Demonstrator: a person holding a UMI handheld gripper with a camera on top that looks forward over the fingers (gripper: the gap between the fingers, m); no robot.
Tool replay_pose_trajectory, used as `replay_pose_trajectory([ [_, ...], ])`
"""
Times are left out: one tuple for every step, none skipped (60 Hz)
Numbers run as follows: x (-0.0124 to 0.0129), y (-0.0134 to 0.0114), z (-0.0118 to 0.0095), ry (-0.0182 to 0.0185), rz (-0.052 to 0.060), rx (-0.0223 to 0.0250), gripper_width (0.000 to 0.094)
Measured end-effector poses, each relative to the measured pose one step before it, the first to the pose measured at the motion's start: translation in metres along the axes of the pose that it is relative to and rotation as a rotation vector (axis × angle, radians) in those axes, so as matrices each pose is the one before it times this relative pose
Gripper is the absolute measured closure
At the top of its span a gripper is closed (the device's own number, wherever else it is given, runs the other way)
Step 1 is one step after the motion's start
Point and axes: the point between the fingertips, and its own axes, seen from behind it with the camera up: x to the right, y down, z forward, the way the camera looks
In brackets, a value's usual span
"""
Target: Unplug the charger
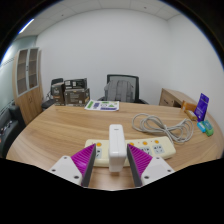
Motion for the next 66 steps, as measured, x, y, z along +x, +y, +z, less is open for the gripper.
replay_pose_trajectory([
  [0.00123, 0.00085, 0.00377, 0.00287, -0.0026, 0.00006, 0.0373],
  [0.00094, -0.00021, 0.00252, 0.00712, -0.0040, 0.00067, 0.0429],
  [0.00112, -0.00103, 0.00164, 0.00753, -0.0047, 0.00376, 0.0482],
  [0.00089, -0.00172, 0.00116, 0.00474, -0.0033, 0.00706, 0.0532],
  [0.00197, -0.00212, 0.00081, 0.00850, -0.0025, 0.00945, 0.0567],
  [0.00293, -0.00180, 0.00046, 0.01125, -0.0020, 0.00868, 0.0603],
  [0.00326, -0.00004, 0.00053, 0.01266, -0.0011, 0.00278, 0.0642],
  [0.00222, 0.00073, 0.00051, 0.00912, -0.0009, -0.00108, 0.0677],
  [-0.00203, -0.00015, -0.00018, -0.01006, 0.0074, -0.00073, 0.0692],
  [-0.00083, 0.00020, -0.00017, -0.00843, 0.0102, -0.00028, 0.0699],
  [-0.00015, 0.00081, 0.00002, -0.00427, 0.0109, -0.00341, 0.0704],
  [-0.00060, 0.00057, -0.00011, -0.00495, 0.0084, -0.00392, 0.0714],
  [-0.00034, 0.00012, -0.00012, -0.00311, 0.0025, -0.00240, 0.0722],
  [-0.00016, 0.00008, 0.00001, -0.00231, -0.0034, -0.00269, 0.0732],
  [0.00004, -0.00007, -0.00183, -0.00098, -0.0069, -0.00215, 0.0740],
  [-0.00048, -0.00053, 0.00199, -0.00279, -0.0043, 0.00047, 0.0754],
  [-0.00019, -0.00023, -0.00006, -0.00220, -0.0017, -0.00115, 0.0763],
  [0.00002, -0.00050, -0.00005, -0.00110, 0.0021, -0.00065, 0.0773],
  [-0.00011, -0.00045, 0.00010, -0.00134, 0.0050, -0.00111, 0.0780],
  [-0.00011, -0.00042, 0.00015, -0.00166, 0.0048, -0.00120, 0.0783],
  [-0.00016, -0.00038, 0.00023, -0.00210, 0.0038, -0.00105, 0.0787],
  [0.00005, -0.00006, 0.00009, -0.00220, 0.0033, -0.00197, 0.0789],
  [-0.00001, -0.00020, 0.00011, -0.00142, 0.0052, -0.00163, 0.0792],
  [-0.00001, -0.00016, 0.00002, -0.00067, 0.0053, -0.00215, 0.0796],
  [0.00037, -0.00045, -0.00127, 0.00100, 0.0017, -0.00168, 0.0797],
  [-0.00004, -0.00053, -0.00022, 0.00009, 0.0005, -0.00151, 0.0798],
  [-0.00010, -0.00039, -0.00028, 0.00064, -0.0037, -0.00052, 0.0799],
  [-0.00011, 0.00003, -0.00035, 0.00020, -0.0065, -0.00207, 0.0800],
  [-0.00004, 0.00007, -0.00011, -0.00009, -0.0065, -0.00294, 0.0800],
  [0.00009, -0.00026, 0.00002, -0.00067, -0.0027, -0.00078, 0.0800],
  [0.00007, -0.00024, 0.00008, -0.00120, 0.0016, 0.00086, 0.0799],
  [-0.00009, 0.00027, -0.00009, -0.00256, 0.0015, -0.00135, 0.0800],
  [-0.00001, 0.00005, -0.00028, -0.00320, -0.0006, -0.00155, 0.0800],
  [-0.00051, -0.00068, 0.00056, -0.00334, 0.0012, -0.00220, 0.0800],
  [0.00027, -0.00007, -0.00010, -0.00349, 0.0029, -0.00144, 0.0801],
  [0.00001, -0.00028, 0.00015, -0.00348, 0.0024, -0.00025, 0.0801],
  [-0.00017, -0.00057, -0.00017, -0.00363, -0.0008, -0.00092, 0.0800],
  [-0.00011, -0.00074, -0.00013, -0.00339, -0.0035, -0.00034, 0.0800],
  [0.00003, -0.00073, -0.00012, -0.00242, -0.0031, 0.00029, 0.0801],
  [0.00011, -0.00066, -0.00026, -0.00130, -0.0033, 0.00006, 0.0800],
  [-0.00009, -0.00094, -0.00062, -0.00074, -0.0068, 0.00070, 0.0800],
  [-0.00062, -0.00070, -0.00037, -0.00070, -0.0104, 0.00158, 0.0800],
  [-0.00018, -0.00233, -0.00148, -0.00034, -0.0130, 0.00584, 0.0799],
  [-0.00082, -0.01213, -0.00441, 0.00247, -0.0087, 0.04317, 0.0799],
  [0.00120, -0.01542, -0.00451, 0.00569, -0.0148, 0.04594, 0.0800],
  [0.00255, -0.01930, -0.00786, 0.00504, -0.0187, 0.03001, 0.0800],
  [0.00002, -0.01781, -0.00351, 0.00867, -0.0297, 0.05764, 0.0800],
  [0.00194, -0.02166, -0.00460, -0.00089, -0.0143, 0.03157, 0.0801],
  [0.00074, -0.01849, -0.00230, 0.00091, -0.0034, 0.03833, 0.0801],
  [0.00058, -0.01725, -0.00135, -0.00087, 0.0105, 0.02664, 0.0802],
  [0.00059, -0.01586, -0.00132, -0.00463, 0.0190, 0.02005, 0.0802],
  [-0.00043, -0.01438, -0.00032, -0.00925, 0.0227, 0.01664, 0.0802],
  [-0.00103, -0.01376, 0.00004, -0.01275, 0.0263, 0.01595, 0.0802],
  [-0.00006, -0.01247, -0.00007, -0.01185, 0.0252, 0.01584, 0.0802],
  [-0.00023, -0.02008, -0.00149, -0.00367, 0.0004, 0.03071, 0.0802],
  [0.00360, -0.00353, 0.00150, -0.00157, 0.0225, 0.00606, 0.0802],
  [0.00449, -0.00775, 0.00023, 0.00261, 0.0058, 0.01247, 0.0802],
  [0.00517, -0.00623, -0.00021, 0.00626, 0.0006, 0.00973, 0.0802],
  [0.00593, -0.00531, -0.00042, 0.00805, 0.0008, 0.00731, 0.0802],
  [0.00620, -0.00429, -0.00071, 0.00872, 0.0030, 0.00521, 0.0803],
  [0.00633, -0.00300, -0.00056, 0.00727, 0.0070, 0.00335, 0.0803],
  [0.00402, 0.00069, -0.00303, 0.00500, 0.0115, 0.00613, 0.0803],
  [0.00705, -0.00494, 0.00104, 0.00420, 0.0139, -0.00419, 0.0803],
  [0.00702, -0.00071, -0.00085, 0.00348, 0.0159, -0.00487, 0.0803],
  [0.00810, 0.00062, -0.00047, 0.00490, 0.0159, -0.00658, 0.0803],
  [0.00858, 0.00150, -0.00013, 0.00628, 0.0149, -0.00852, 0.0803],
])
